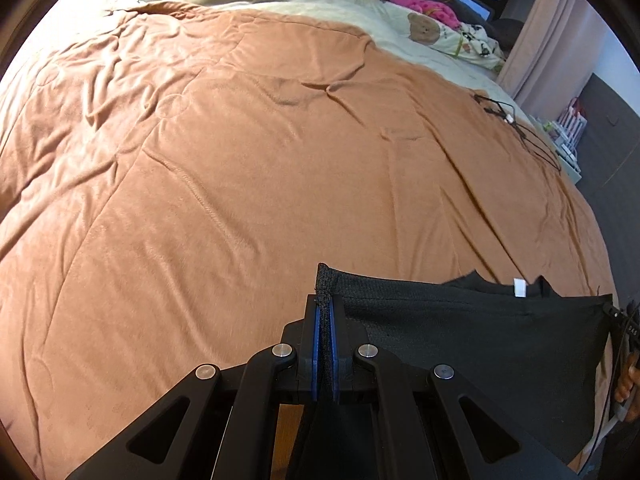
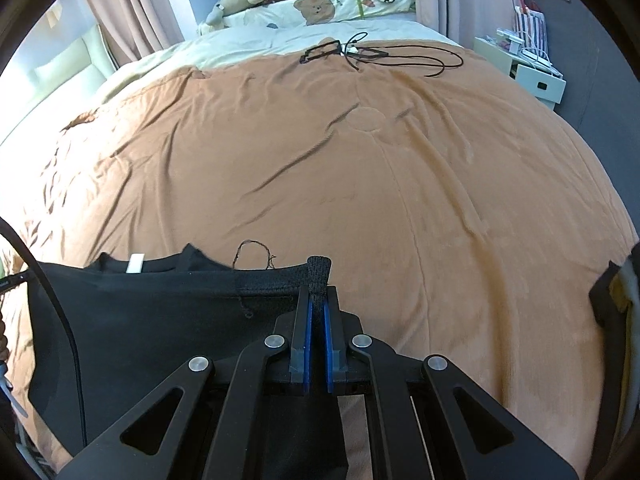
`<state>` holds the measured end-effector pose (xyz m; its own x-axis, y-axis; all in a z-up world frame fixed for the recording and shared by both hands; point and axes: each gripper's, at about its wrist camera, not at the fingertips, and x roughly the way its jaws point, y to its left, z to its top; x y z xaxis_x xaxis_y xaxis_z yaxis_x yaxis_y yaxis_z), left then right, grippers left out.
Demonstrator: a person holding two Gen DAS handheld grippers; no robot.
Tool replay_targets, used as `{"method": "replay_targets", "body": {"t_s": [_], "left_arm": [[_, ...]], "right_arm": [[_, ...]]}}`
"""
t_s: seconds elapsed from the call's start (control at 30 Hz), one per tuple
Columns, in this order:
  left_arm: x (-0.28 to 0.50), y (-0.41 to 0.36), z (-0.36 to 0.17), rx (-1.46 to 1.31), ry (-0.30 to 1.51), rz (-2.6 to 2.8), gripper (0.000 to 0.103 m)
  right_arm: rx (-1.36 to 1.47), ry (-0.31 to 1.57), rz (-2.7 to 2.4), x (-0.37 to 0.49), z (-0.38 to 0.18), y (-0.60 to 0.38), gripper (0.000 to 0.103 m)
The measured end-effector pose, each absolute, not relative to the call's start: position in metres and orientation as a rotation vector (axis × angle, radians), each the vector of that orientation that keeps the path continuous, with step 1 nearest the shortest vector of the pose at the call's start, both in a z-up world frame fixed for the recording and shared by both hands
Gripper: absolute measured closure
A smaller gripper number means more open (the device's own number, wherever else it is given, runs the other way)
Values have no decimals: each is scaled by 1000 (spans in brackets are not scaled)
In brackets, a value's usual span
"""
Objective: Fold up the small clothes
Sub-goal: 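Fold the held edge over the shirt with both grippers, then release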
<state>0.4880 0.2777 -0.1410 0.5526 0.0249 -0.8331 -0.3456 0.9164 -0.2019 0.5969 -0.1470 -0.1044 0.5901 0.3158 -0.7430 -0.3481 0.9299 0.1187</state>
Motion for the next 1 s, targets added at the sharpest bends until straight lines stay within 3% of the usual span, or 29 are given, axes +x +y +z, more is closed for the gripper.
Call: {"method": "replay_targets", "body": {"t_s": [0.73, 0.77, 0.8, 0.83, 0.87, 0.9, 0.93, 1.0], "left_arm": [[554, 281, -187, -293, 1075, 311, 97], [555, 281, -188, -297, 1088, 309, 94], [554, 280, -188, -301, 1096, 306, 84], [553, 280, -188, -304, 1100, 306, 76], [549, 280, -186, -310, 1097, 309, 57], [544, 280, -182, -312, 1081, 310, 46], [539, 280, -178, -310, 1068, 311, 43], [528, 280, -170, -317, 1060, 302, 40]], "right_arm": [[-106, 981, 311, 682, -138, -110, 100], [-90, 997, 310, 685, -139, -111, 97], [-78, 1007, 302, 685, -139, -114, 94], [-72, 1006, 300, 685, -138, -116, 83], [-60, 1000, 307, 683, -136, -120, 63], [-51, 994, 313, 680, -133, -122, 53], [-46, 985, 314, 677, -130, -125, 44], [-34, 977, 332, 666, -124, -132, 44]]}}
